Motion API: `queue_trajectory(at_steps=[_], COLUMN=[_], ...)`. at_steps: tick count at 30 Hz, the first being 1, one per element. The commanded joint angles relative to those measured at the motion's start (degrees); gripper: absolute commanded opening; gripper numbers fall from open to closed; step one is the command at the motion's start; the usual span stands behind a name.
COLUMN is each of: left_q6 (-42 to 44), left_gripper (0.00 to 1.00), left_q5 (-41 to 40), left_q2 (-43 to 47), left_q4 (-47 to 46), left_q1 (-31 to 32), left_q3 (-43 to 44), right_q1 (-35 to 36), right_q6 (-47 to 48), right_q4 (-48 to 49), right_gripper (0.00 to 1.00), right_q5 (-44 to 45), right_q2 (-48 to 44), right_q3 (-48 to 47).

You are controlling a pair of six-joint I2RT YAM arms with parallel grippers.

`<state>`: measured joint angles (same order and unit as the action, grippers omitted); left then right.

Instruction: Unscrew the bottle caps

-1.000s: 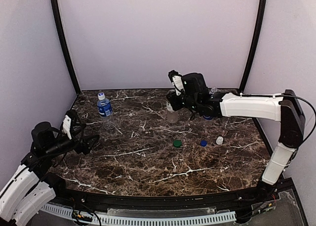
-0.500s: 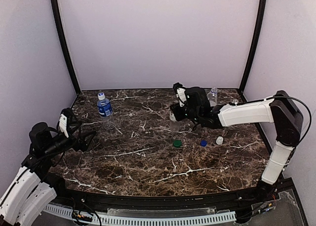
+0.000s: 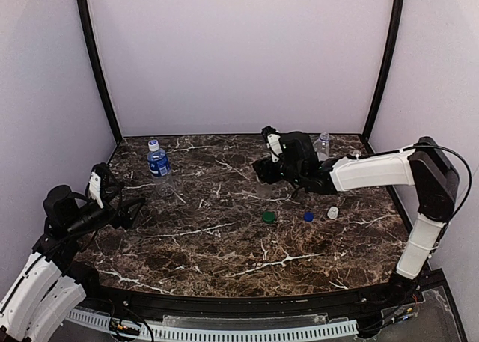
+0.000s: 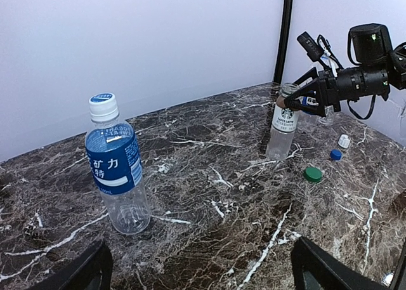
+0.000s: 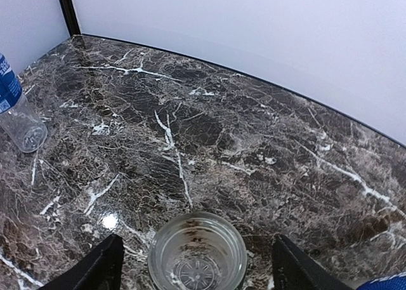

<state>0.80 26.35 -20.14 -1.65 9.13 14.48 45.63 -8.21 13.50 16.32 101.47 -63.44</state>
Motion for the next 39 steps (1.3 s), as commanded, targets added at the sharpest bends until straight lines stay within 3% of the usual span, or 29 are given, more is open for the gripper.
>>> queue_trajectory(at_steps=[1, 3, 10, 14, 17, 20, 25, 28, 29, 32, 35, 39], left_q6=[-1.7, -2.11, -4.15, -6.16, -7.24, -5.68, 8.9, 14.92, 16.51, 18.25, 16.14, 14.49], left_gripper=[0.99, 0.99, 0.99, 0.96, 0.89, 0.86, 0.81, 0.81, 0.82, 0.97, 0.99, 0.99], left_q5=[1.32, 1.4, -1.93, -3.05, -4.12, -2.89, -2.97, -6.22, -7.19, -5.23, -2.16, -3.04], left_q2=[0.28, 0.28, -0.02, -1.17, -4.5, -11.83, -28.13, -39.24, -41.32, -52.07, -57.26, -60.8], left_q4=[-0.85, -0.89, -0.9, -0.32, 4.74, 10.15, 29.88, 41.33, 43.11, 48.51, 44.4, 31.21], left_q1=[-0.58, -0.79, -1.8, -3.25, -3.37, -3.36, -3.1, -2.56, -2.5, -2.41, -2.35, -1.47], left_q3=[-1.03, -1.03, -0.51, 0.41, 3.87, 12.77, 35.88, 45.18, 49.5, 57.18, 60.81, 58.91], right_q1=[-0.2, -0.11, 0.5, 0.53, 0.59, 0.58, 0.74, 0.93, 1.11, 1.58, 2.36, 3.83], right_q6=[1.89, 2.98, 5.79, 6.94, 6.24, 4.56, 3.01, 2.15, 1.88, 1.57, 1.12, 0.68], right_q4=[-1.32, -2.02, -6.11, -6.16, -6.26, -6.16, -5.7, -4.83, -4.81, -5.58, -6.82, -8.72], right_gripper=[0.92, 0.98, 0.99, 0.99, 0.99, 0.99, 0.99, 0.99, 0.99, 0.99, 0.99, 0.99], right_q5=[-0.14, -0.27, -0.17, -8.88, -16.87, -22.92, -25.55, -25.71, -25.94, -25.95, -25.45, -24.06], right_q2=[-0.75, -1.59, -6.82, -12.21, -15.38, -18.13, -19.84, -20.17, -20.18, -20.34, -21.04, -22.2], right_q3=[-2.43, -3.2, -7.02, -7.38, -6.99, -6.17, -4.52, -3.37, -3.2, -3.15, -3.09, -2.71])
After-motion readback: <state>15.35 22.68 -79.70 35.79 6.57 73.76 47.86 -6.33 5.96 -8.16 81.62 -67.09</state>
